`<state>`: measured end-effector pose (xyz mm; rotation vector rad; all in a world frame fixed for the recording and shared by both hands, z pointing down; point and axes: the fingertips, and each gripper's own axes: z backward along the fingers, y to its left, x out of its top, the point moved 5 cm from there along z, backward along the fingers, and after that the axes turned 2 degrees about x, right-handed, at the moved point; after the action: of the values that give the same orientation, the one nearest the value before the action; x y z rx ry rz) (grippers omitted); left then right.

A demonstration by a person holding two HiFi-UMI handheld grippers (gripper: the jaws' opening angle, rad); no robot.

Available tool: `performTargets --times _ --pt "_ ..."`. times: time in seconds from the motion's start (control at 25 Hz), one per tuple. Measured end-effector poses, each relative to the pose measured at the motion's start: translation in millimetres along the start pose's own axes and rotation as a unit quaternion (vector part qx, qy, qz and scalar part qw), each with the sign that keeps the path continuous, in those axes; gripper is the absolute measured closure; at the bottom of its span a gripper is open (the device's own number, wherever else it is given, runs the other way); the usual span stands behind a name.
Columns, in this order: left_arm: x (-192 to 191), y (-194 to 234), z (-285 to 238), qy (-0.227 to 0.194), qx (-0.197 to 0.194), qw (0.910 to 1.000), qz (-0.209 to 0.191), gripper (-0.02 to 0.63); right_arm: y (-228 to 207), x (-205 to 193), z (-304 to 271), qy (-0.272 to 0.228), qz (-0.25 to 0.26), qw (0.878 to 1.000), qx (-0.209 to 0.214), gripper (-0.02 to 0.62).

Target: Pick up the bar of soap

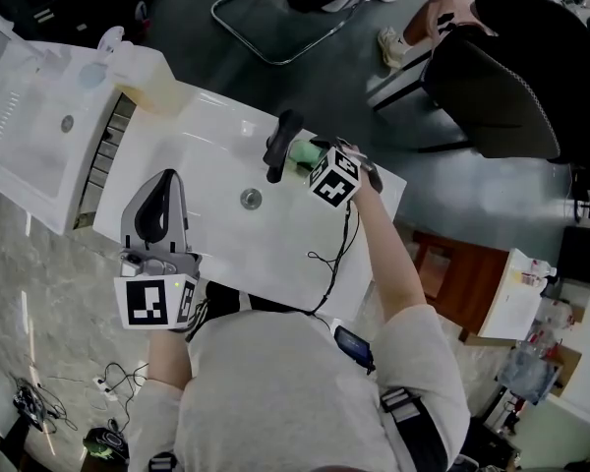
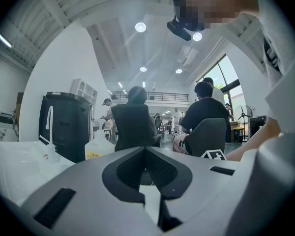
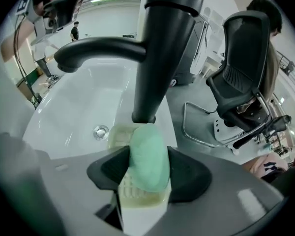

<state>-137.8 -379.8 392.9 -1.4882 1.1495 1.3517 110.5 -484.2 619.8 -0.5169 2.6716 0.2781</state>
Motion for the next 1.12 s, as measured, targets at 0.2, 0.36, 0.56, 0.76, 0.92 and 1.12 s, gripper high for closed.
performTargets --times 0.2,0.36,0.56,0.76,0.92,1.12 --pt "1.6 0.6 0.0 -0.003 -0.003 1.0000 -0.001 0.598 3.1 -0.4 5.5 -0.022 0.005 0.999 -0.030 0.364" --pt "2.2 4.8 1.5 -0.003 -0.003 1.0000 -0.001 0.598 9.8 0.3 12.0 -0.031 0.012 0.997 -0.065 0.424" --pt "3.0 5.5 2.8 -0.006 -0.010 0.9999 -0.002 0.598 13.9 1.2 13.9 -0.055 -0.020 0.995 -0.076 0.462" --pt "7.4 6.5 5.5 -0.013 -0.021 0.9997 -0.004 0.598 13.6 7.2 29.5 -0.083 -0.065 0.991 -0.087 0.466" --pt "13.8 4.4 11.3 -0.023 -0.037 0.9990 -0.008 0.598 19.0 8.3 47.2 -0.109 -0.105 0.983 -0.101 0.466" --pt "19.0 3.6 22.4 -0.034 -0.060 0.9976 -0.010 0.598 32.1 9.1 73.7 -0.147 -0.168 0.966 -0.128 0.466"
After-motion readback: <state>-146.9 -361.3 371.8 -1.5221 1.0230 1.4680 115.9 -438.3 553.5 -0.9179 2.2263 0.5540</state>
